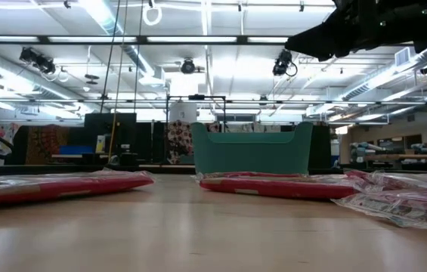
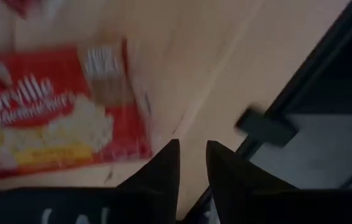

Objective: Sort popcorn bags into baskets
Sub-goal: Put the red popcorn bag into the blue bin

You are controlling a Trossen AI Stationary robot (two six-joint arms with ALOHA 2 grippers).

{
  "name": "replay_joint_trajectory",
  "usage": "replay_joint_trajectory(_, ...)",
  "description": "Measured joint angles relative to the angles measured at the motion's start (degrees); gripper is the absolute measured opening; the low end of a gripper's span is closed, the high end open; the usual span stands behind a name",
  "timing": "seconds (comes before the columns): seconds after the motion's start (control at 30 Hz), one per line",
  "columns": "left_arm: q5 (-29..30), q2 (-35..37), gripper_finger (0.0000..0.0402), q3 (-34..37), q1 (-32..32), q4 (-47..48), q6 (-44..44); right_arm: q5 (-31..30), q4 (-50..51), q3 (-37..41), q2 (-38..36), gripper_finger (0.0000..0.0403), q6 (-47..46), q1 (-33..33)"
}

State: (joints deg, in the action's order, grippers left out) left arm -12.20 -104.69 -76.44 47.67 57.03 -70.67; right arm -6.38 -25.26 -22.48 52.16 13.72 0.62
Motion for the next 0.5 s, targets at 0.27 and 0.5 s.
replay_joint_trajectory(0.27,1.2,-2.9,0.0087,0.0,4.6,8.2,4.6,0.2,0.0,0.0,0.0,0.0132,-0.2,0.0)
replay_joint_trajectory(0.5,3.7,-3.4,0.0146,0.0,7.1,11.0,16.0,0.4,0.4,0.0,0.1,0.0132,-0.6,0.0)
